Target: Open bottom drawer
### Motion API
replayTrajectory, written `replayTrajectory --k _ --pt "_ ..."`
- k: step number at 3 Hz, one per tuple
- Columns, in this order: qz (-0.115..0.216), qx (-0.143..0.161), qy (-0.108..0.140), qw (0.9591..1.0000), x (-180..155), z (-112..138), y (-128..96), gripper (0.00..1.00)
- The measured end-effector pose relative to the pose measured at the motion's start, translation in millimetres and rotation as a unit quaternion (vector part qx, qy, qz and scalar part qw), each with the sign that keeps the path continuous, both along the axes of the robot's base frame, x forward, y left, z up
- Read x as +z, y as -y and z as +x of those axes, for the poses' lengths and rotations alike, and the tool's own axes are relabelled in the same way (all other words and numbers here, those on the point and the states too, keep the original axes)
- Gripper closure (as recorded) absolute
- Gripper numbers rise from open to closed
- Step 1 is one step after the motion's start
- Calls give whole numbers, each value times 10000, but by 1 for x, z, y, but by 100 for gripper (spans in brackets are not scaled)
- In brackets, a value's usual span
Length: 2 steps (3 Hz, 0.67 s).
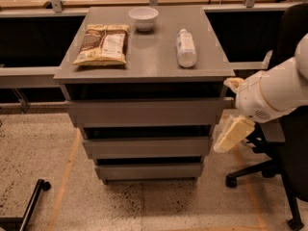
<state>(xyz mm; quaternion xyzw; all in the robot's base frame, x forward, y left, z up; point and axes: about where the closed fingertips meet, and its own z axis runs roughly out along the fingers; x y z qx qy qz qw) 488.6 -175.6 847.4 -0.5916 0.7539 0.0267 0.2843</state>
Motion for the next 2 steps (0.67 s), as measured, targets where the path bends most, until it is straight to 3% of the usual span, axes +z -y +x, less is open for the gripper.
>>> replayTrajectory --k 1,2 --pt "24 -114 -156 9998 -60 17 -6 0" --pt "38 -138 -120 9998 -63 20 -6 0"
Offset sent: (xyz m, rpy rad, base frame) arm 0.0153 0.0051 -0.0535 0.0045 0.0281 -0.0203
